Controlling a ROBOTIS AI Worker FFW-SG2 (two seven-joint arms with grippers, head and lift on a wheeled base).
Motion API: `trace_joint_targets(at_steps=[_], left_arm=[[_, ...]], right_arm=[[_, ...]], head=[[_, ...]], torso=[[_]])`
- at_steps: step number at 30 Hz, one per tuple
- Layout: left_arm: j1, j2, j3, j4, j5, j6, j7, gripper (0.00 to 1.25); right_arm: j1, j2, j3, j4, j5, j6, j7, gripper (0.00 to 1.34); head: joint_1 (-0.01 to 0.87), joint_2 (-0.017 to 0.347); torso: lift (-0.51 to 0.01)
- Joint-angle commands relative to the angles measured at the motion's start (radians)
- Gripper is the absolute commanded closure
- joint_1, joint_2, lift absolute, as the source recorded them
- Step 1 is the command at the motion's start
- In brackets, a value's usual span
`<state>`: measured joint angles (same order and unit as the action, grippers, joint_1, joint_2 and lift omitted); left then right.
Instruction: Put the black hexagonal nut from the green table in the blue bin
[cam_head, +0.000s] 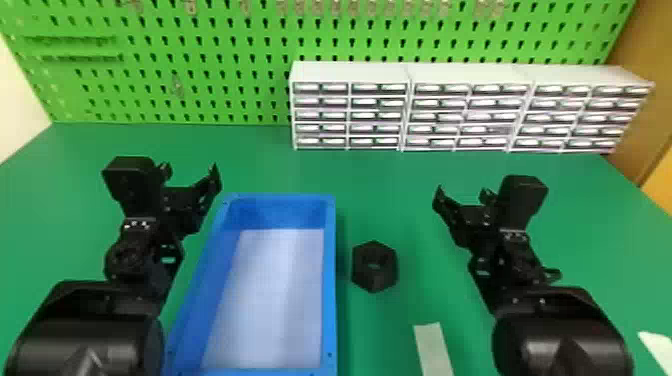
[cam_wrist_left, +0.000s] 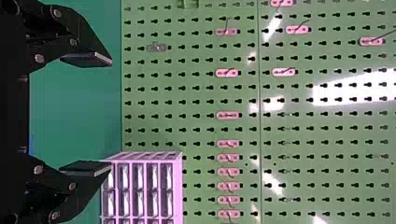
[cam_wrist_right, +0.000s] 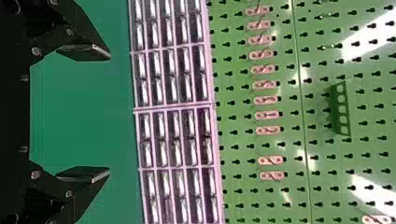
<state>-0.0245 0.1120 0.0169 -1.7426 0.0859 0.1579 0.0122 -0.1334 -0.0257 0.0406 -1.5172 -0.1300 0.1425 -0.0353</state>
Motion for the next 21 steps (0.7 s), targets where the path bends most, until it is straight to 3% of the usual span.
trace_joint_targets(at_steps=[1,9,13,21], left_arm=[[0.0,0.0,0.002,0.0,0.0,0.0,0.0,0.46],[0.0,0.0,0.002,0.0,0.002,0.002,0.0,0.46],[0.002,0.0,0.003,0.0,0.002,0.002,0.0,0.46],[0.003,0.0,0.003,0.0,0.005,0.003,0.0,0.46]], right_arm=[[-0.018,0.0,0.021,-0.037,0.0,0.114,0.0,0.4],[-0.074,-0.008,0.048,-0.06,0.0,0.325,0.005,0.4],[-0.109,-0.013,0.05,-0.064,0.0,0.442,0.051,0.4],[-0.173,-0.023,0.076,-0.078,0.009,0.637,0.067,0.4]], head=[[0.686,0.052],[0.686,0.052],[0.686,0.052],[0.686,0.052]], torso=[[-0.097],[-0.097],[-0.097],[-0.097]])
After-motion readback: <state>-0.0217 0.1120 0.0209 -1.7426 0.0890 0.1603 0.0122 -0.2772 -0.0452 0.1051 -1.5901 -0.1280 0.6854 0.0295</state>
